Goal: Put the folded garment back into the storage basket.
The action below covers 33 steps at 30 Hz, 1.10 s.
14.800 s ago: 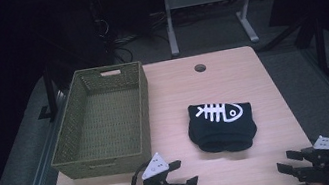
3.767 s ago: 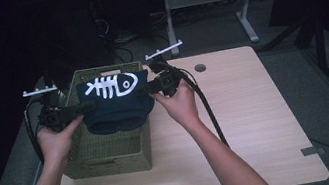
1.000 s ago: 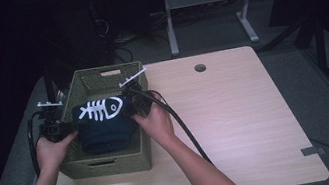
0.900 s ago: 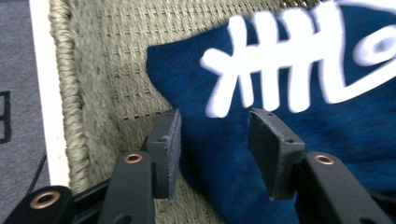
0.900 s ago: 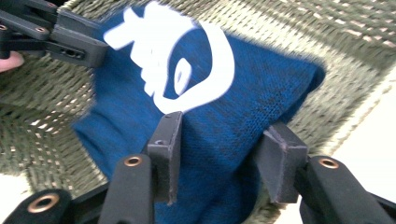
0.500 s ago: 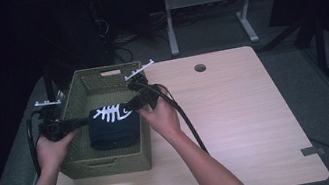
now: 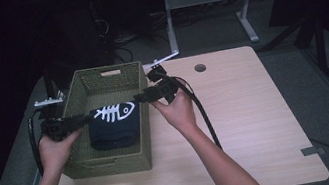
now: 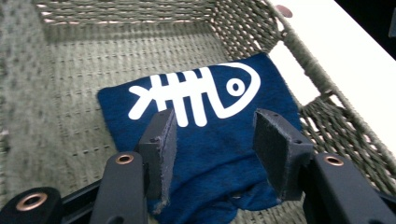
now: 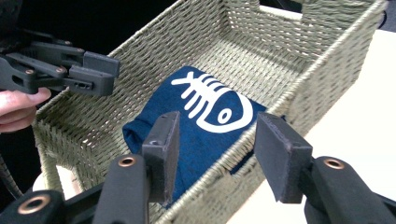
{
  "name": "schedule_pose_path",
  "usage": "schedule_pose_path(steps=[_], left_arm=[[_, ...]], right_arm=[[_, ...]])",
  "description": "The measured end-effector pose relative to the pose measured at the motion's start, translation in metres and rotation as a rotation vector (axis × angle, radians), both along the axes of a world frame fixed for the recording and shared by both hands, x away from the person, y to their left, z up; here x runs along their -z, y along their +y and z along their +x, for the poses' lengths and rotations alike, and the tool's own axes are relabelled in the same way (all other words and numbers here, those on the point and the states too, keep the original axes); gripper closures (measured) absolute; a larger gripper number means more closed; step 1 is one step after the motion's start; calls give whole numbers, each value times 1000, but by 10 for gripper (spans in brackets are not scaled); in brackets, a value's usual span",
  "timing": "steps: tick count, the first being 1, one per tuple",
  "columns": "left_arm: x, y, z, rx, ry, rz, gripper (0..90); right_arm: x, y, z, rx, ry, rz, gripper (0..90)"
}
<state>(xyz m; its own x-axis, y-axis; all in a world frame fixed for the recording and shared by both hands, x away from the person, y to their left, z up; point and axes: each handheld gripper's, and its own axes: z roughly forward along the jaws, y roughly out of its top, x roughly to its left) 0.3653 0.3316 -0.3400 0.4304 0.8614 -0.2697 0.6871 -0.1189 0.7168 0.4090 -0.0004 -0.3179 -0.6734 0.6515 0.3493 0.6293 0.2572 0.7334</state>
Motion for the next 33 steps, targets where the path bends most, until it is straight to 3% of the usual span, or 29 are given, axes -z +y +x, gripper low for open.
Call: schedule_pose_path(steps=[6,13,33], left_arm=[[-4,-17,-5,24,-13,-24,486],[-9,-41,-8,66,-32,-24,471],[-14,-110,-13,165,-65,-39,404]], right_arm=[[3,-25,-2,6,12,35,473],[6,-57,-6,27,12,67,444],[16,-136,-23,111,17,84,402]])
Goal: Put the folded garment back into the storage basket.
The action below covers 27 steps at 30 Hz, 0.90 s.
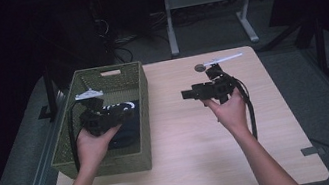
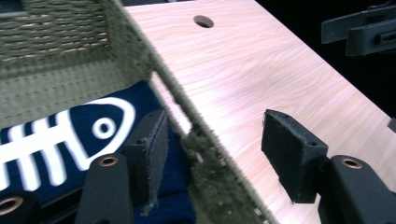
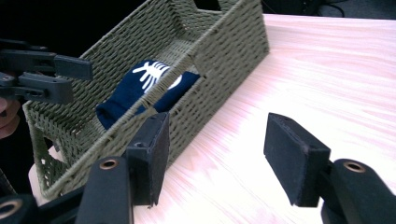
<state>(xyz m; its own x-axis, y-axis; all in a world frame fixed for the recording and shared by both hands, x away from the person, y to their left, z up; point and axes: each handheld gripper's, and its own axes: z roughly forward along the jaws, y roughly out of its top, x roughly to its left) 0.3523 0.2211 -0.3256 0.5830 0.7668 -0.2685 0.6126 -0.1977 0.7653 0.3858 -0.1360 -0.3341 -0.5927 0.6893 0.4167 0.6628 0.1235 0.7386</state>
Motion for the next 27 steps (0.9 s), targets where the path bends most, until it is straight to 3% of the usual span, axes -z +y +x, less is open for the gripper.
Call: schedule_pose_path(steps=[27], left_arm=[[5,-69,-8,107,-12,-19,306]], right_arm=[[5,-82,-26,108,-10,-19,351]])
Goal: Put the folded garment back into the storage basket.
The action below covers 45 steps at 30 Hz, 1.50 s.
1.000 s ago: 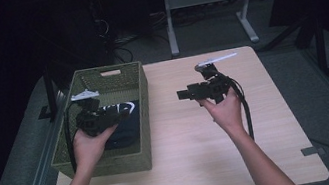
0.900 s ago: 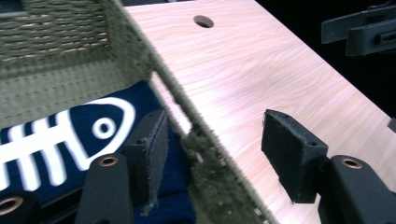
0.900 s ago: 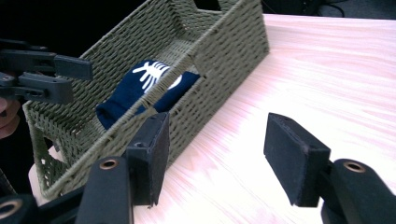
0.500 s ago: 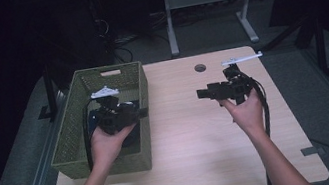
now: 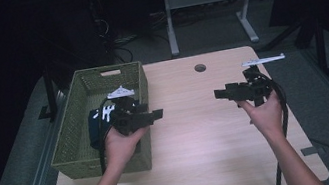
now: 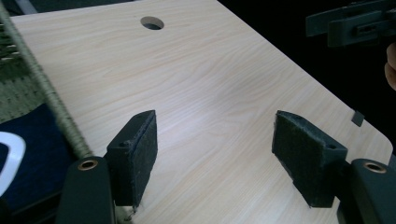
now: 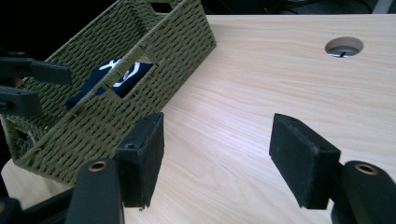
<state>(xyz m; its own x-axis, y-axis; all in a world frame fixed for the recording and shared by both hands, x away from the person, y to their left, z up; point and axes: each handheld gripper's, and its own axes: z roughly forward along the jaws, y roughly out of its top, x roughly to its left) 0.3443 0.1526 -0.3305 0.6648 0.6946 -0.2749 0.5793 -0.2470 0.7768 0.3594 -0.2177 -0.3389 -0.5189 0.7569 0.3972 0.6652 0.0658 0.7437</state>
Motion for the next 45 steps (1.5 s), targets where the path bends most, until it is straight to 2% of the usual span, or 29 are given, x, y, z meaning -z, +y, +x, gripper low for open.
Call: schedule_pose_path(steps=[17,31,45], left_arm=[[5,-32,-7,35,-11,-10,285],[14,-53,-15,70,-12,-1,282],[26,-73,-26,98,-14,3,275]], right_arm=[[7,-35,-14,52,3,-15,344],[19,-60,-27,89,13,-21,338],[39,-81,-41,121,29,-29,332]])
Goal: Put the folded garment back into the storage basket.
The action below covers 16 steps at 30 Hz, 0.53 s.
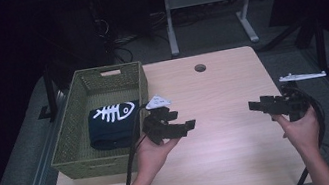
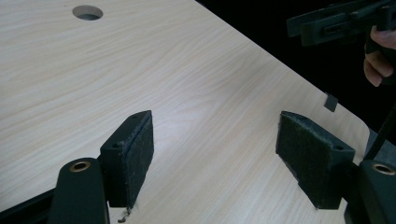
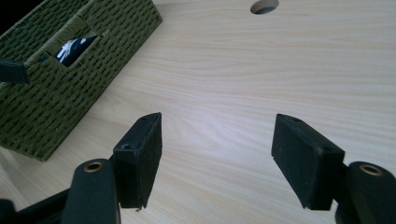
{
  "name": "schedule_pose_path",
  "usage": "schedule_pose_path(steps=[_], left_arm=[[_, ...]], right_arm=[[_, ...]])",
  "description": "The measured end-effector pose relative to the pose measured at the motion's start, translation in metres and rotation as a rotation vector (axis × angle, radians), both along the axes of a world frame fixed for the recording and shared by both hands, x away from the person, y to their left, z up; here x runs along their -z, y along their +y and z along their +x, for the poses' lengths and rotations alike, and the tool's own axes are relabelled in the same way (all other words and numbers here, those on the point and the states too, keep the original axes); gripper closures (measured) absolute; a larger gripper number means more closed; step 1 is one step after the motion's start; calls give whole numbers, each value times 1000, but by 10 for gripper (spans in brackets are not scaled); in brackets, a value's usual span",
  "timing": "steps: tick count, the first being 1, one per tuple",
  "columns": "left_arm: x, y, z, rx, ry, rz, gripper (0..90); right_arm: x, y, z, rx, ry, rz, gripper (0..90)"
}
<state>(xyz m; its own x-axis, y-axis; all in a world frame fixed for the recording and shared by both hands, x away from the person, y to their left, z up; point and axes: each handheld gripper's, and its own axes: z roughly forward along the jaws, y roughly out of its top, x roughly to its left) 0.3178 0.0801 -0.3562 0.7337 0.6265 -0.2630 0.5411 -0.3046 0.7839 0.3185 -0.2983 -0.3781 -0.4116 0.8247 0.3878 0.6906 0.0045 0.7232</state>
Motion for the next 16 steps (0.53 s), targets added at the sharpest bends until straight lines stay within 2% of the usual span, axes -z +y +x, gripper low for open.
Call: schedule_pose_path(steps=[11,16], left_arm=[[18,-14,-10,28,4,23,263],[23,-17,-16,40,-6,19,263]], right_arm=[[19,-18,-14,38,19,5,327],[23,-21,-26,32,-8,6,313]])
